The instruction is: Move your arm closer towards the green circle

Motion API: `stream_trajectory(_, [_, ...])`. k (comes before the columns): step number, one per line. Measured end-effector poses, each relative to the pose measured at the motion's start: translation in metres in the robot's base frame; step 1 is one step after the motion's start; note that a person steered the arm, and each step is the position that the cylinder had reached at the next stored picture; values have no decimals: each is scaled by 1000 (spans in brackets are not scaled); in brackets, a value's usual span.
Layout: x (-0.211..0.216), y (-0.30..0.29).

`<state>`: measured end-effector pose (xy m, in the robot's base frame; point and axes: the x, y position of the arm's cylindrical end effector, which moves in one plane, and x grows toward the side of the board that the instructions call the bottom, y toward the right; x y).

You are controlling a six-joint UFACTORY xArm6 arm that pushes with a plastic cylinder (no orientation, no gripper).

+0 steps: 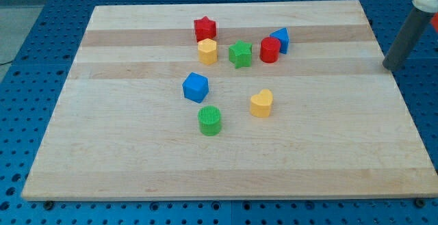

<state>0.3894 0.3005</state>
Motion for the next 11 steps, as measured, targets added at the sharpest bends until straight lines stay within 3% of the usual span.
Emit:
stream_trajectory(3, [3,-1])
stream_trajectory(5, [77,-6])
stream_trajectory(6, [85,-74])
stream_trajectory(8, [156,-204])
stream_trajectory(9, [167,-220])
stream_trajectory(11, [139,-260])
